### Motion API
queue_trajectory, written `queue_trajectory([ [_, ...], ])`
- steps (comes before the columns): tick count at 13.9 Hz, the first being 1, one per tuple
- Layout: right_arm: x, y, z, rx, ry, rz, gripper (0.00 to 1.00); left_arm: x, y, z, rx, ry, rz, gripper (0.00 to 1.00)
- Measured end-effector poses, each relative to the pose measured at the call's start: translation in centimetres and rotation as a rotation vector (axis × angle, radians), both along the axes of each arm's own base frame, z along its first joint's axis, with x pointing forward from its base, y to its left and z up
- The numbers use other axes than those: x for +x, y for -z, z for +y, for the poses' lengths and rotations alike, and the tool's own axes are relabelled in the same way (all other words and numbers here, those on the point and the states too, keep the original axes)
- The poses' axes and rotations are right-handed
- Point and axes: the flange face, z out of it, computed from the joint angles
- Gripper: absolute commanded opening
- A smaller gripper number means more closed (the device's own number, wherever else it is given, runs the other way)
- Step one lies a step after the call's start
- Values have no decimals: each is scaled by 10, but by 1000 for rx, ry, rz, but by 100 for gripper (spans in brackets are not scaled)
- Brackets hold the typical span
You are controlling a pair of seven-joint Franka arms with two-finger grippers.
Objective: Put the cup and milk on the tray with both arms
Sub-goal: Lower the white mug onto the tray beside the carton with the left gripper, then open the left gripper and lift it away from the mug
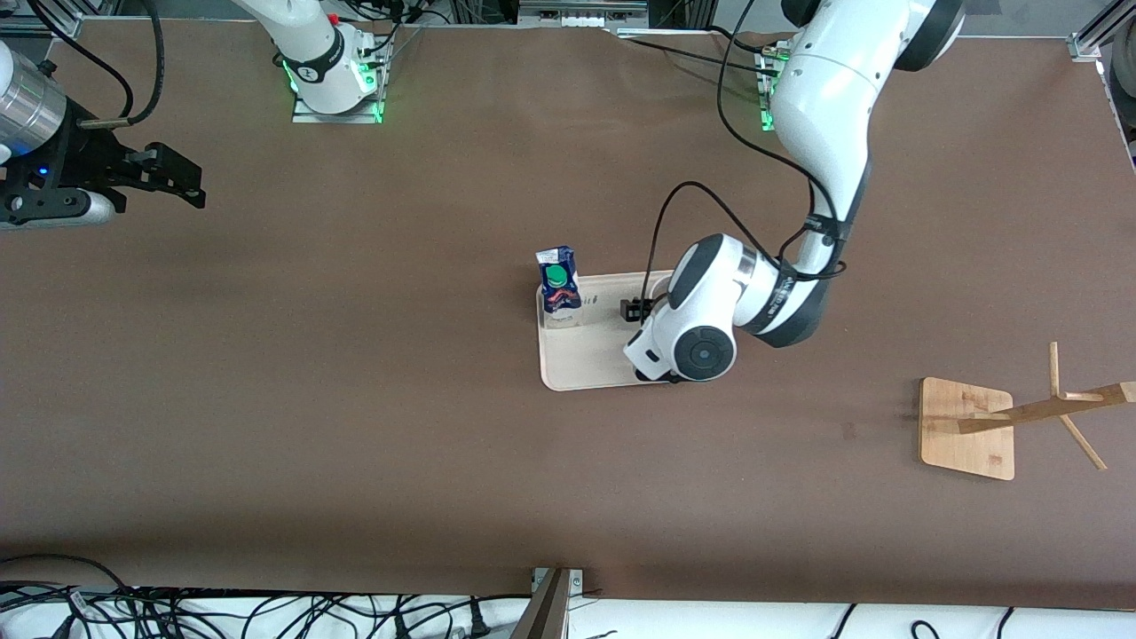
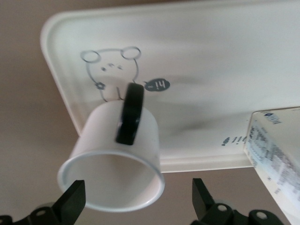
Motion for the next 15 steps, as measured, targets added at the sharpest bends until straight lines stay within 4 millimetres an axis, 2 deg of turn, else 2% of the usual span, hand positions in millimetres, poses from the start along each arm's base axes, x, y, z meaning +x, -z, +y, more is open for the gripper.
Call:
queue_trajectory([
  [3,0,0,0,0,0,0,100,28,-85,49,4,41,-155,100],
  [4,0,0,0,0,0,0,100,35,-107,68,29,51,-201,100],
  [7,0,0,0,0,0,0,100,61,-145,122,36,55,-304,100],
  [8,0,0,0,0,0,0,100,66,-154,135,26,68,-321,100],
  [10,0,0,0,0,0,0,100,69,-161,140,49,101,-344,100],
  [13,0,0,0,0,0,0,100,64,-167,118,76,154,-373,100],
  [15,0,0,0,0,0,0,100,61,-183,107,66,167,-403,100],
])
